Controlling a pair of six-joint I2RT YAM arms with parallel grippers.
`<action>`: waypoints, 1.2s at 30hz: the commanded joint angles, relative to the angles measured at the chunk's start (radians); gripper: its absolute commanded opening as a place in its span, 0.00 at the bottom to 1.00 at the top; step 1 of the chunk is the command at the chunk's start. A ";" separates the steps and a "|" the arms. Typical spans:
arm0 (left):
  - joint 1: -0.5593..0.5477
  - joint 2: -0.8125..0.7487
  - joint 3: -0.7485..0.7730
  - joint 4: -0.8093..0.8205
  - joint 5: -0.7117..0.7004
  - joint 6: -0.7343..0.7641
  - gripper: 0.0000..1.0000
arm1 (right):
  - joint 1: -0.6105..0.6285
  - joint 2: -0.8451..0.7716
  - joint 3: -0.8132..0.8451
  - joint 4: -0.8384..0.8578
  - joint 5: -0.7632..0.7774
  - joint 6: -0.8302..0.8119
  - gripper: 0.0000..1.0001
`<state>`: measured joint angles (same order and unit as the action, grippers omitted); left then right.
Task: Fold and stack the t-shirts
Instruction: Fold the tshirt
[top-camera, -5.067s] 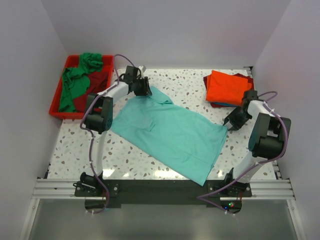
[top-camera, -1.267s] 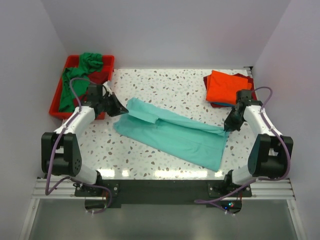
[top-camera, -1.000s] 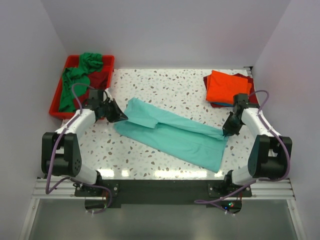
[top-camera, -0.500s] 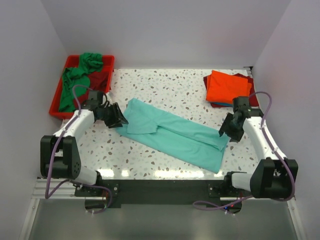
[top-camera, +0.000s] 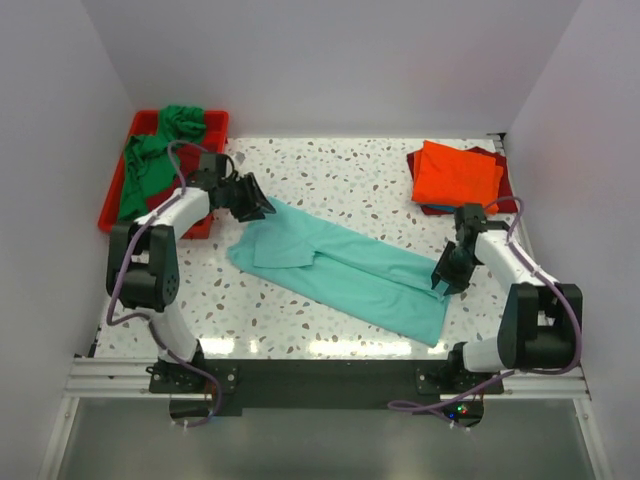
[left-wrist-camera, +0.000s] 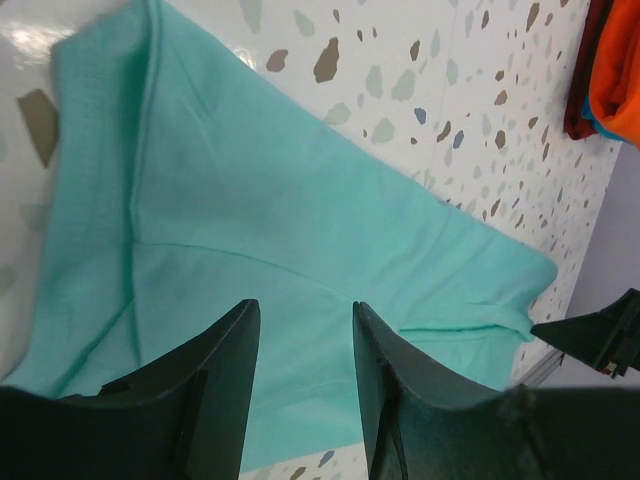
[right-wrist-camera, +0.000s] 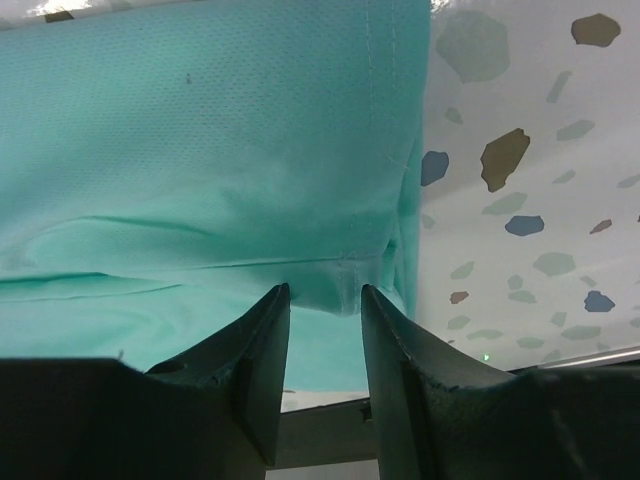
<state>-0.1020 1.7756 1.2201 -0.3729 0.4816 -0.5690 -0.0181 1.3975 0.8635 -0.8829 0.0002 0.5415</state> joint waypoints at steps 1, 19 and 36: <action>-0.044 0.059 0.021 0.118 0.081 -0.075 0.47 | 0.010 0.015 -0.032 0.048 -0.014 0.028 0.38; -0.047 0.208 -0.036 0.187 0.049 -0.062 0.48 | 0.064 0.060 -0.103 0.058 0.061 0.038 0.36; -0.059 0.318 0.278 0.063 -0.058 0.095 0.54 | 0.067 0.032 0.161 -0.076 0.001 -0.026 0.51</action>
<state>-0.1585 2.0838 1.4025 -0.2687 0.4961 -0.5549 0.0452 1.4014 0.9661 -0.9592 0.0299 0.5346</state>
